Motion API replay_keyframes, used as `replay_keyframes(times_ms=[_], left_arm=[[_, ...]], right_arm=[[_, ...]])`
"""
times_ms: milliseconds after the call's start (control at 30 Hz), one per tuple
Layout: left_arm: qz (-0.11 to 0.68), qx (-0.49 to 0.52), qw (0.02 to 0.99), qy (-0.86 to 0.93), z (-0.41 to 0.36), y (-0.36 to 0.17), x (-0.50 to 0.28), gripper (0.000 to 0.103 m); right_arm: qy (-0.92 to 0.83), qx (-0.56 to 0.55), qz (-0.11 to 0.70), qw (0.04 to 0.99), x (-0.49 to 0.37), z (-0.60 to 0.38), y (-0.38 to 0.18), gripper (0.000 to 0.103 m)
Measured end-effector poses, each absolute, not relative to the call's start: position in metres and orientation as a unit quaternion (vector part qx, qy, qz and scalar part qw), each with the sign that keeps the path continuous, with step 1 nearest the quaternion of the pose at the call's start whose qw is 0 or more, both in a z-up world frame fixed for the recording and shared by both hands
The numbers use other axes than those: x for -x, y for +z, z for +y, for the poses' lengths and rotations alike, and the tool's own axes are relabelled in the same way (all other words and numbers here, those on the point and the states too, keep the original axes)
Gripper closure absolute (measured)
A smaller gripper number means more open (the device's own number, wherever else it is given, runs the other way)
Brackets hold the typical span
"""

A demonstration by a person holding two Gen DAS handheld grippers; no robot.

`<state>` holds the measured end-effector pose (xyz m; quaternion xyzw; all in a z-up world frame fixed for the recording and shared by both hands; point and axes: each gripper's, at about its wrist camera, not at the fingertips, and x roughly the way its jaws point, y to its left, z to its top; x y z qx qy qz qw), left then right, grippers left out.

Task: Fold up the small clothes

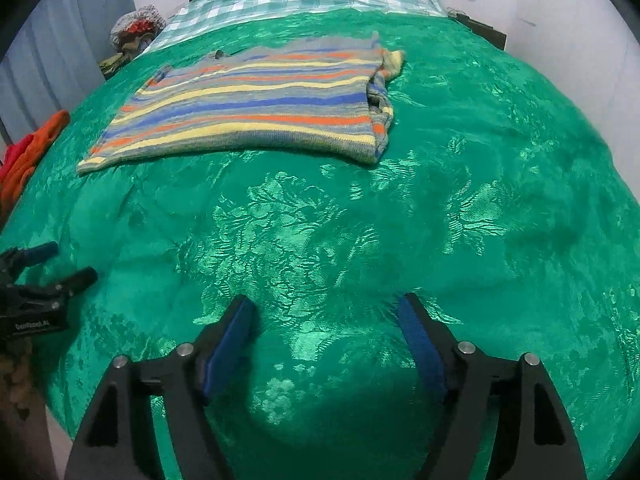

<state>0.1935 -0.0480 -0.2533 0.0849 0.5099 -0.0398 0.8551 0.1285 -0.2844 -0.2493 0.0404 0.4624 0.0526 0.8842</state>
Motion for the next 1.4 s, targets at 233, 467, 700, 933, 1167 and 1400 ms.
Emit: replay_keyframes(times_ms=[233, 467, 700, 933, 1167, 1400], left_arm=[[0.508, -0.086, 0.856, -0.042, -0.047, -0.254, -0.194, 0.001], [0.508, -0.090, 0.855, -0.044, -0.048, -0.252, -0.192, 0.001], [0.473, -0.137, 0.862, -0.120, -0.087, -0.198, -0.174, 0.001], [0.427, -0.182, 0.844, -0.269, -0.223, -0.186, -0.236, 0.002], [0.450, -0.224, 0.814, -0.293, -0.297, -0.233, -0.288, 0.022], [0.448, -0.162, 0.830, -0.289, -0.294, -0.220, -0.294, 0.094]], right_arm=[[0.054, -0.032, 0.459, 0.886, -0.130, -0.281, -0.253, 0.021], [0.053, -0.030, 0.458, 0.887, -0.129, -0.281, -0.253, 0.021], [0.106, -0.119, 0.466, 0.870, -0.142, -0.323, -0.212, 0.021], [0.133, -0.214, 0.434, 0.865, -0.265, -0.407, -0.173, 0.021], [0.179, -0.287, 0.495, 0.800, -0.382, -0.423, -0.220, 0.022], [0.181, -0.335, 0.490, 0.784, -0.436, -0.407, -0.251, 0.095]])
